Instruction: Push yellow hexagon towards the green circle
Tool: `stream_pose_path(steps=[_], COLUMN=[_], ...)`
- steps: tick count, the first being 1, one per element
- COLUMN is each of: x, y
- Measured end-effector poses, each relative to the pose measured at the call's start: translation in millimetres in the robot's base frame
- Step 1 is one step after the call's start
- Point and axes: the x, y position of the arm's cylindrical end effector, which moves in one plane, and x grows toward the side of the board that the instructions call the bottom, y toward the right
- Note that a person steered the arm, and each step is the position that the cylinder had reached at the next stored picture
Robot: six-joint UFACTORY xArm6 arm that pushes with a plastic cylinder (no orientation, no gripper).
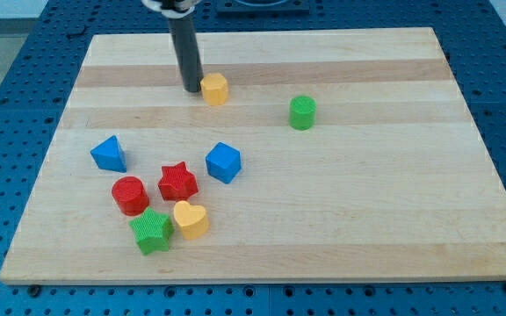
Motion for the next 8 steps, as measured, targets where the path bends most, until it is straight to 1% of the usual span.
stream_pose_path(steps=[2, 3, 4, 5, 6, 7, 8], x=[-2.4, -7.3, -32.2, -29.9, 8.1, 33.1, 45.5], y=[79.2, 101.2, 83.7, 40.7, 26.3, 29.6, 51.2])
